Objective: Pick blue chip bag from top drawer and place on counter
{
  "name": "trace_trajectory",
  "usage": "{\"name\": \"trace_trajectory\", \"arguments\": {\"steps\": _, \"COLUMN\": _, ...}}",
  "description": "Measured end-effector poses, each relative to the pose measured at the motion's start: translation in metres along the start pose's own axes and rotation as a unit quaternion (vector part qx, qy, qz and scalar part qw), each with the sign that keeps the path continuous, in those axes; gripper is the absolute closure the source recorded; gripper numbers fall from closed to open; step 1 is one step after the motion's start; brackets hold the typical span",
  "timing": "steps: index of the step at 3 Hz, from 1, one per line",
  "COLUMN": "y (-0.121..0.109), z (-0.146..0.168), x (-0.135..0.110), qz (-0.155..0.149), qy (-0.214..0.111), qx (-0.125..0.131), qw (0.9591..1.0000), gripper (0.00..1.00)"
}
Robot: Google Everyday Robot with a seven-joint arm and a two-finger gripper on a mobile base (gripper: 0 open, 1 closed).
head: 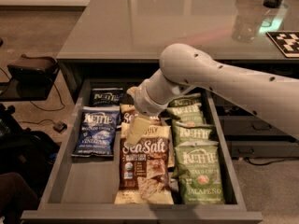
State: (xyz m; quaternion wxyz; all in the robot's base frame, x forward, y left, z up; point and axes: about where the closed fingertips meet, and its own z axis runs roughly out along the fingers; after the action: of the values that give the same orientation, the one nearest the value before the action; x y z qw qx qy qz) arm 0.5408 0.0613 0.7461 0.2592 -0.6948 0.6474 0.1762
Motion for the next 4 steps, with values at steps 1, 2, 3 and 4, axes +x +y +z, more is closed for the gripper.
{"name": "trace_trajectory", "arguments": {"steps": 1, "y": -0.006, "z": 0.055, "x": -0.028, "qz": 0.025, "qy": -0.04, "qx": 0.004, "qw": 0.9989, "gripper": 0.0}}
{"name": "trace_trajectory", "arguments": {"steps": 2, "y": -0.006, "z": 0.055, "x": -0.029, "qz": 0.025, "qy": -0.04, "qx": 0.003, "qw": 0.9989, "gripper": 0.0}}
{"name": "trace_trajectory", "arguments": {"steps": 3, "y": -0.001, "z": 0.067, "x": -0.043, "qz": 0.007, "qy": -0.057, "qx": 0.0, "qw": 0.9983, "gripper": 0.0}}
{"name": "trace_trajectory", "arguments": {"steps": 4, "y": -0.005, "z": 0.088, "x": -0.058, "qz": 0.007, "qy": -0.049, "qx": -0.001, "qw": 0.9988, "gripper": 0.0}}
